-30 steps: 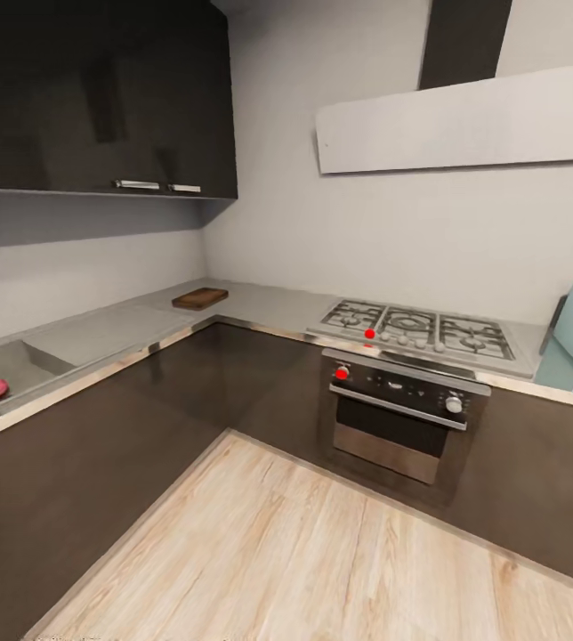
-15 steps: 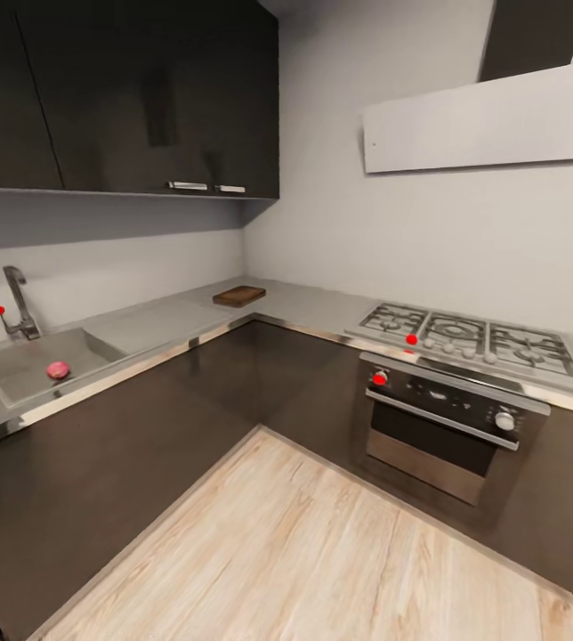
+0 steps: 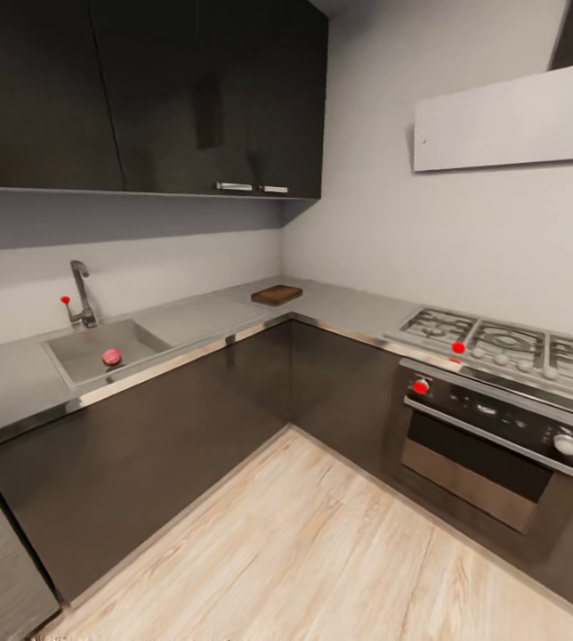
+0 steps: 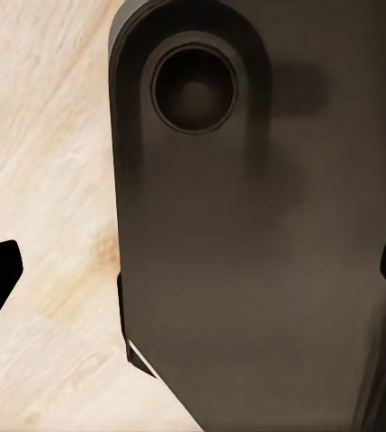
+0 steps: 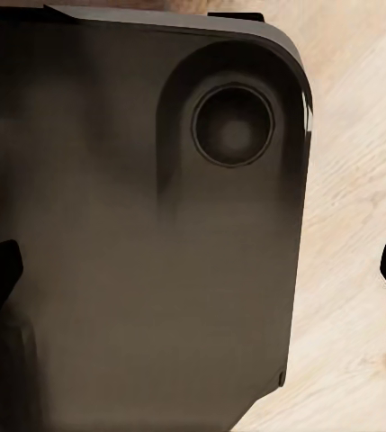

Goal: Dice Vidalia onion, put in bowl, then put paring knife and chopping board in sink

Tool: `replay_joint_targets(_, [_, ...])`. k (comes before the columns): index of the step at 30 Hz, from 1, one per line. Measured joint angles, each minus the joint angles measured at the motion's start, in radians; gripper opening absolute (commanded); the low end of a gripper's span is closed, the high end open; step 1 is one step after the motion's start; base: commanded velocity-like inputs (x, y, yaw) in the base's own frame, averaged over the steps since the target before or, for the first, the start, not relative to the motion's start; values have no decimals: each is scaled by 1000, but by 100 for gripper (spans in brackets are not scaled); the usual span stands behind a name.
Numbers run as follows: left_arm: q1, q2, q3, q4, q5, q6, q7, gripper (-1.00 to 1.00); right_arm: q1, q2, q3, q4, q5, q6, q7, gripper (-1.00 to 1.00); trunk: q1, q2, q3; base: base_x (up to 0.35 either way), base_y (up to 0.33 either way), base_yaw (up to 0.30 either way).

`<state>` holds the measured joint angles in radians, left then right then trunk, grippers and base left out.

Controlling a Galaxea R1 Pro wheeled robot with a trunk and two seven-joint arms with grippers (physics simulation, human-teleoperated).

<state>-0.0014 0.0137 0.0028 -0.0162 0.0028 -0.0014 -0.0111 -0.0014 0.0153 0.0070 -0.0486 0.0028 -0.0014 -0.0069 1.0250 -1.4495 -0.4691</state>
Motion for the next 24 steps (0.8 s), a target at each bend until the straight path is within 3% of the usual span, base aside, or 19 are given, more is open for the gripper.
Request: replay_joint_targets(24, [0,0,1,-2,0,0,0,100,0,-2,0,0,0,0,0,100,0,0,-7,0,0,273])
